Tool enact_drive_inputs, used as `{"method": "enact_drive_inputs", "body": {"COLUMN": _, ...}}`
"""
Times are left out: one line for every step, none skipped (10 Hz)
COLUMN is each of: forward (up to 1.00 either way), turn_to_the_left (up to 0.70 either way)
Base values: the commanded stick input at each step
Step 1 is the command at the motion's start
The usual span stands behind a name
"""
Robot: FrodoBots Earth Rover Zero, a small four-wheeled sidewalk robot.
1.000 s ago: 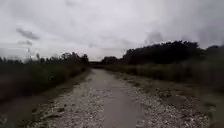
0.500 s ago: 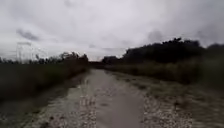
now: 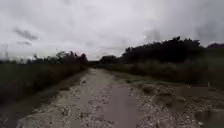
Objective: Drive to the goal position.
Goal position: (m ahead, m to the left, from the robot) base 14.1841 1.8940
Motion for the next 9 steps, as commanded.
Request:
{"method": "enact_drive_inputs", "body": {"forward": 0.7, "turn_to_the_left": 0.0}}
{"method": "enact_drive_inputs", "body": {"forward": 0.7, "turn_to_the_left": 0.0}}
{"method": "enact_drive_inputs", "body": {"forward": 0.7, "turn_to_the_left": 0.0}}
{"method": "enact_drive_inputs", "body": {"forward": 0.7, "turn_to_the_left": 0.0}}
{"method": "enact_drive_inputs", "body": {"forward": 0.7, "turn_to_the_left": 0.0}}
{"method": "enact_drive_inputs", "body": {"forward": 0.7, "turn_to_the_left": 0.0}}
{"method": "enact_drive_inputs", "body": {"forward": 0.7, "turn_to_the_left": 0.0}}
{"method": "enact_drive_inputs", "body": {"forward": 0.7, "turn_to_the_left": 0.0}}
{"method": "enact_drive_inputs", "body": {"forward": 0.7, "turn_to_the_left": 0.0}}
